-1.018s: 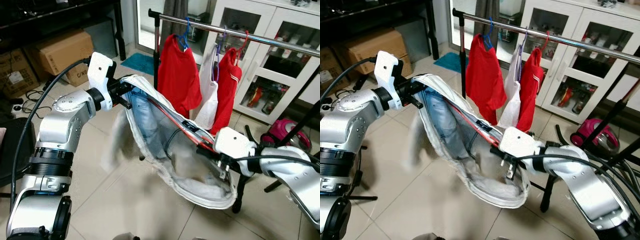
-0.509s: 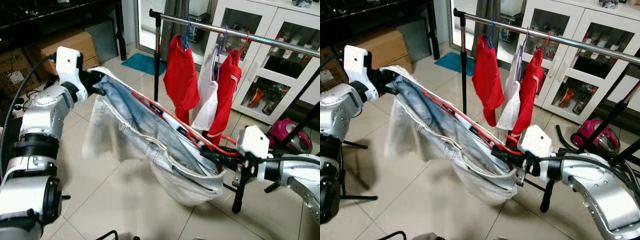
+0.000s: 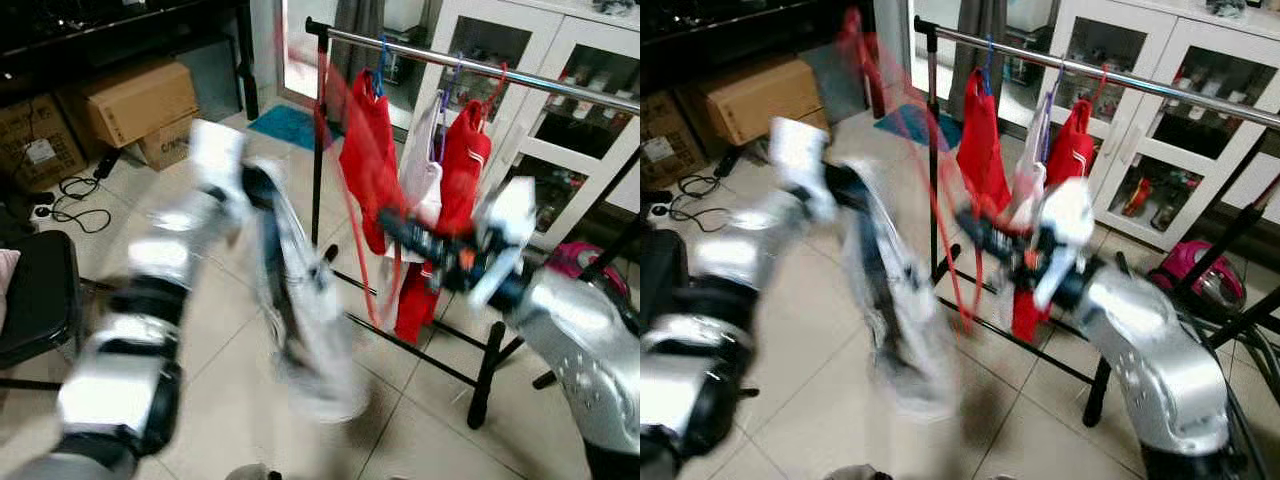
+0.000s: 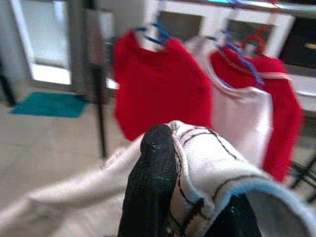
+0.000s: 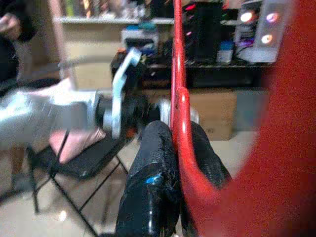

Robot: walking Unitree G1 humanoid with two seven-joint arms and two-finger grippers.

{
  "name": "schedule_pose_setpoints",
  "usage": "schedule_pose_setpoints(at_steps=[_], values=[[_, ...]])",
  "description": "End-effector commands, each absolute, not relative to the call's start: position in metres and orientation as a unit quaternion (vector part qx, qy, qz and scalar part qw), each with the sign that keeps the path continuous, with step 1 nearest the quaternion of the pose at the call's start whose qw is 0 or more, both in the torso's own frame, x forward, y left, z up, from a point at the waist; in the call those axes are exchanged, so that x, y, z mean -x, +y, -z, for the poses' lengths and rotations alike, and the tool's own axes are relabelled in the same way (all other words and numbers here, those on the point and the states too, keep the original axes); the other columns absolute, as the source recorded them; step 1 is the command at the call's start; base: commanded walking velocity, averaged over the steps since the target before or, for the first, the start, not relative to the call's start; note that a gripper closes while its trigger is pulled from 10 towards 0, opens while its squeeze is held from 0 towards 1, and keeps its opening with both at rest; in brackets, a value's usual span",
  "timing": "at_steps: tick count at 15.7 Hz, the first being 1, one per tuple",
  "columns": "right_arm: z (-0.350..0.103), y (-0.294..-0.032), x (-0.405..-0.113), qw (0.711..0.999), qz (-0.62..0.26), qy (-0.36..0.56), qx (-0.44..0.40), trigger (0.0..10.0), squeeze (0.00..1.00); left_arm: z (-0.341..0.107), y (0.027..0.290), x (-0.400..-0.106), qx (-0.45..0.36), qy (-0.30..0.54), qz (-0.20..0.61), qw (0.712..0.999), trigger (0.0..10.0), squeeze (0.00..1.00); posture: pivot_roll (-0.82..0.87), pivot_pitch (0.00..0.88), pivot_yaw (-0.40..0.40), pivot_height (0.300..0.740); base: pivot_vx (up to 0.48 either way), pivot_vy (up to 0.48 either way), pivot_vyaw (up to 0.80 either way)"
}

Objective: Hang hanger

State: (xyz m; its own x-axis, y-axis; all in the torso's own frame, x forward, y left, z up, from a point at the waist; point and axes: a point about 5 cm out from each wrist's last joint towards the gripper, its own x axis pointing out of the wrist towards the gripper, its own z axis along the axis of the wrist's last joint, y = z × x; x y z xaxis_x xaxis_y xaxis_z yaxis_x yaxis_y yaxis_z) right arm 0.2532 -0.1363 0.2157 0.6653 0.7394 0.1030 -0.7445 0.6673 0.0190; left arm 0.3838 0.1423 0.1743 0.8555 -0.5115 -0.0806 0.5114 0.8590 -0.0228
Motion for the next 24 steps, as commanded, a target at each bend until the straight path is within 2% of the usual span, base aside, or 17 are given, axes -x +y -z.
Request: schedule_pose_setpoints(at_steps=[1, 3, 4, 5, 6, 7, 8, 10, 13, 15, 17, 18, 21, 24], values=[[-0.218, -0.149, -0.26, 0.937, -0.345, -0.037, -0.032, 0.0, 0.0, -0.188, 0.129, -0.377, -0.023, -0.001, 0.292, 0.956, 0.0, 0.0, -0.09, 0.0, 0.03, 0.74, 0.0, 0.0, 0.0], [-0.205, -0.17, -0.265, 0.968, -0.251, 0.011, 0.022, 0.0, 0.0, -0.179, 0.125, -0.359, -0.031, -0.002, 0.298, 0.954, 0.0, 0.0, -0.09, 0.0, 0.032, 0.74, 0.0, 0.0, 0.0], [-0.186, -0.19, -0.265, 0.983, -0.167, 0.056, 0.053, 9.6, 0.0, -0.173, 0.133, -0.347, -0.033, 0.007, 0.278, 0.96, 0.0, 0.0, -0.09, 0.0, 0.028, 0.74, 0.0, 0.0, 0.0], [-0.17, -0.195, -0.26, 0.981, -0.161, 0.087, 0.067, 10.0, 0.0, -0.165, 0.138, -0.337, -0.041, 0.014, 0.267, 0.963, 0.0, 0.0, -0.08, 0.0, 0.023, 0.74, 0.0, 0.0, 0.0], [-0.149, -0.194, -0.25, 0.98, -0.146, 0.11, 0.08, 10.0, 0.0, -0.148, 0.141, -0.322, -0.039, 0.032, 0.258, 0.965, 0.5, 0.0, -0.08, 0.0, 0.025, 0.74, 0.0, 0.0, 0.0], [-0.137, -0.194, -0.245, 0.982, -0.122, 0.122, 0.078, 10.0, 0.0, -0.135, 0.142, -0.313, -0.041, 0.043, 0.253, 0.966, 4.1, 0.0, -0.08, 0.0, 0.027, 0.74, 0.0, 0.0, -0.78], [-0.133, -0.19, -0.239, 0.984, -0.111, 0.118, 0.067, 10.0, 0.0, -0.13, 0.145, -0.303, -0.047, 0.047, 0.224, 0.972, 10.0, 0.0, -0.08, 0.0, 0.027, 0.74, 0.0, 0.0, -0.8], [-0.134, -0.183, -0.235, 0.986, -0.115, 0.116, 0.038, 10.0, 0.0, -0.132, 0.154, -0.306, -0.096, 0.046, 0.156, 0.982, 10.0, 0.0, -0.08, 0.0, 0.041, 0.74, 0.0, 0.0, -0.8], [-0.15, -0.186, -0.239, 0.996, -0.053, 0.052, 0.056, 10.0, 0.0, -0.141, 0.144, -0.305, -0.128, 0.003, 0.151, 0.98, 10.0, 0.0, -0.09, 0.0, 0.054, 0.74, 0.0, 0.0, -0.8], [-0.164, -0.179, -0.243, 0.997, -0.063, 0.034, 0.033, 10.0, 0.0, -0.148, 0.134, -0.308, -0.111, -0.015, 0.155, 0.981, 10.0, 0.0, -0.1, 0.0, 0.056, 0.74, 0.0, 0.0, -0.79], [-0.16, -0.175, -0.244, 0.996, -0.056, 0.043, 0.057, 10.0, 0.0, -0.149, 0.131, -0.307, -0.102, -0.019, 0.151, 0.983, 10.0, 0.0, -0.1, 0.0, 0.053, 0.74, 0.0, 0.0, -0.79], [-0.178, -0.17, -0.251, 0.997, -0.068, 0.012, 0.045, 10.0, 0.0, -0.153, 0.129, -0.306, -0.102, -0.027, 0.156, 0.982, 10.0, 0.0, -0.09, 0.0, 0.049, 0.74, 0.0, 0.0, -0.79], [-0.202, -0.169, -0.258, 0.996, -0.078, -0.023, 0.044, 10.0, 0.0, -0.154, 0.132, -0.309, -0.102, -0.027, 0.144, 0.984, 10.0, 0.0, -0.09, 0.0, 0.05, 0.74, 0.0, 0.0, -0.79], [-0.216, -0.174, -0.262, 0.997, -0.053, -0.041, 0.031, 10.0, 0.0, -0.162, 0.133, -0.313, -0.101, -0.04, 0.14, 0.984, 10.0, 0.0, -0.1, 0.0, 0.052, 0.74, 0.0, 0.0, -0.79]])
